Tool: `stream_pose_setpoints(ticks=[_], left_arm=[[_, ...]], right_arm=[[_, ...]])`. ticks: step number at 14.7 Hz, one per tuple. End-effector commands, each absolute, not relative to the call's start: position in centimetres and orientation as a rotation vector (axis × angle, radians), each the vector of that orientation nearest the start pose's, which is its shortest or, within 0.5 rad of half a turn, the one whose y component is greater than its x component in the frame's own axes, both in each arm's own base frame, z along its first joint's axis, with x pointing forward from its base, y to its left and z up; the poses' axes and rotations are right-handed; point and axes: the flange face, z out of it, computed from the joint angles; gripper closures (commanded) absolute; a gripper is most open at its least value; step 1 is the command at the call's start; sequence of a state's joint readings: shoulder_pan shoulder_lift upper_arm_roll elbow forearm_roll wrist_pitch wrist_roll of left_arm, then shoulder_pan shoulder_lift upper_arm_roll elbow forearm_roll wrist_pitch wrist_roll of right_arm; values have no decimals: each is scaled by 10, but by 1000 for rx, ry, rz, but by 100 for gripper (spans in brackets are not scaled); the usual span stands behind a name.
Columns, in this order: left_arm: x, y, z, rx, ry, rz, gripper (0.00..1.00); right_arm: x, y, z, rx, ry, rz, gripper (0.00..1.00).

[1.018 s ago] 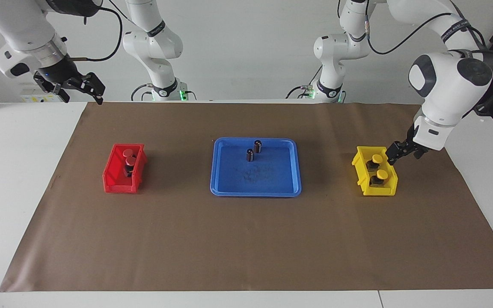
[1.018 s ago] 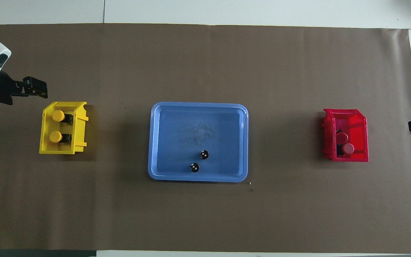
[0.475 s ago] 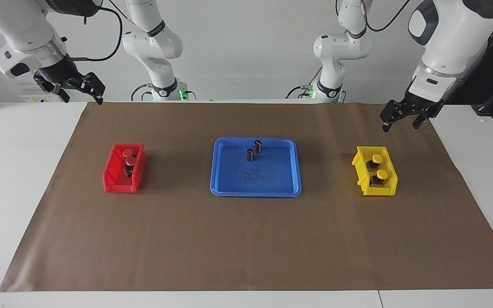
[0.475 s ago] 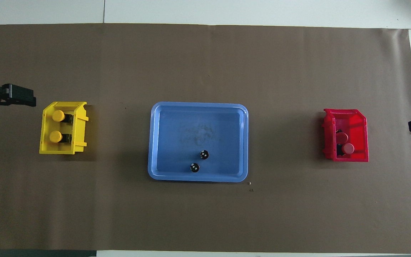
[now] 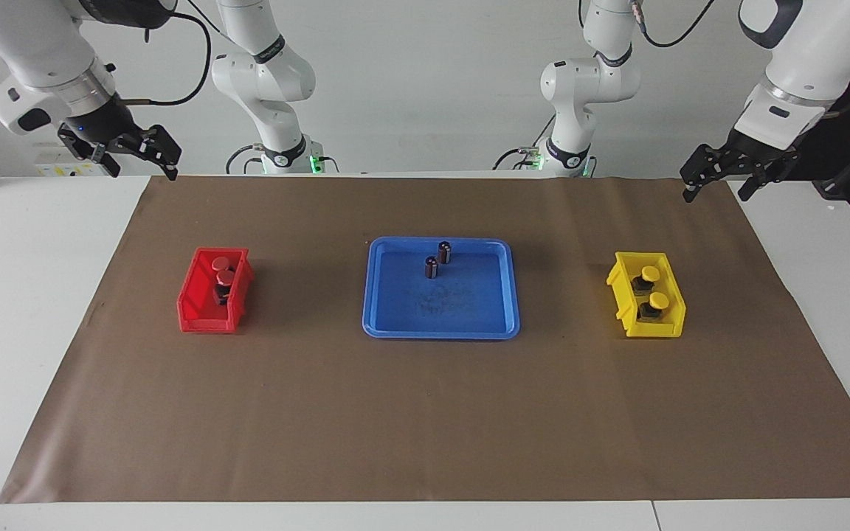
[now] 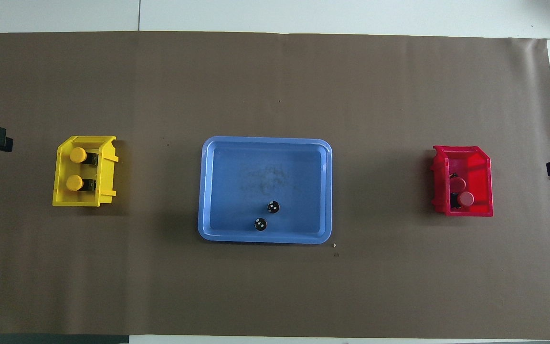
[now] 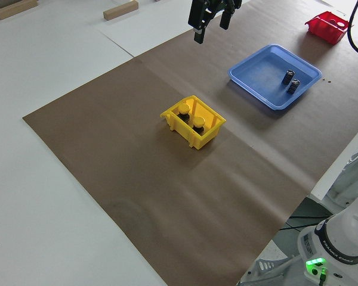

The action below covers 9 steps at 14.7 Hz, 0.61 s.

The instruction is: Sort red and yellow buttons by color

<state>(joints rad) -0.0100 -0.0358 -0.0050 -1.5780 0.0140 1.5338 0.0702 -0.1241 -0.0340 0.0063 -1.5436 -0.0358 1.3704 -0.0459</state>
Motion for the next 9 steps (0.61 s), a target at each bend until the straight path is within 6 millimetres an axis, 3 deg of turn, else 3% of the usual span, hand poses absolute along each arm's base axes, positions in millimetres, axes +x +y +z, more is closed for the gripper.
stream_pose_setpoints(ticks=[1,6,9], left_arm=[[543,-5,640,-3145,172,40,0],[544,-26,643,-3177,228,3,0],[544,-28,642,-3190,227,12,0]], right_arm=[[512,-66,640,-3153,129,244,0],[512,-66,640,-3153,129,244,0],[512,-66,640,-3151,128,244,0]])
